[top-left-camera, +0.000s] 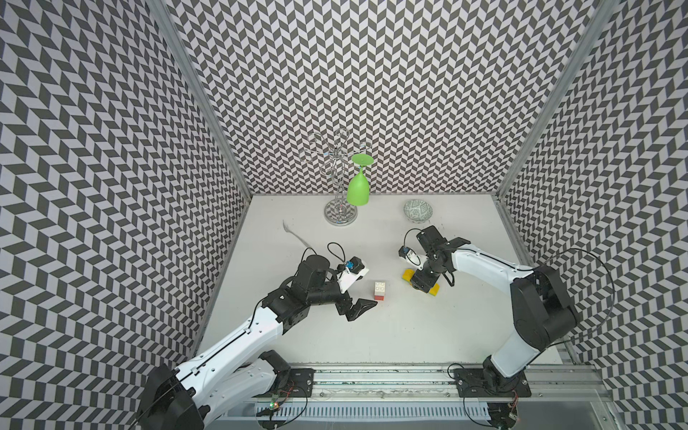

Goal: Assemble a fork with lego
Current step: Pick up the lego brick from the center of the board.

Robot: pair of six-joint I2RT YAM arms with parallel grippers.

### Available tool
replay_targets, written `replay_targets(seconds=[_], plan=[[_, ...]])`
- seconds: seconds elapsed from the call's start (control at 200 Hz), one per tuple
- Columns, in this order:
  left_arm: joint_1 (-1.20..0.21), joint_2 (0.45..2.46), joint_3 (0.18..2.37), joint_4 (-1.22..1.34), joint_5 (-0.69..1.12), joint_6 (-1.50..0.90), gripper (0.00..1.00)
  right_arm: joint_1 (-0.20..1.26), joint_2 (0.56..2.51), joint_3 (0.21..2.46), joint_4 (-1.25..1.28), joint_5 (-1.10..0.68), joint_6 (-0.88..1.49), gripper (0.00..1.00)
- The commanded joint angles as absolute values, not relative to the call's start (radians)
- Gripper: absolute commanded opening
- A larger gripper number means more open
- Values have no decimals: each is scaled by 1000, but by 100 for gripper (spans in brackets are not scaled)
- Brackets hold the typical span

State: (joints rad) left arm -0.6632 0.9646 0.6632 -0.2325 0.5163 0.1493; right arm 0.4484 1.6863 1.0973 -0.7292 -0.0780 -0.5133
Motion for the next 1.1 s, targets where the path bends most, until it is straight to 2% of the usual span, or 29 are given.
replay_targets(seconds=[0.0, 0.396, 1.097], plan=[[-669, 950, 644, -218, 481, 170, 98, 446, 1709, 1092, -707, -78, -501, 76], [-669, 950, 647, -221, 443, 170, 99, 459, 1728, 1078, -669, -75, -495, 62], [-669, 945, 643, -219, 428, 167, 99, 466, 1724, 1051, -620, -89, -491, 51]])
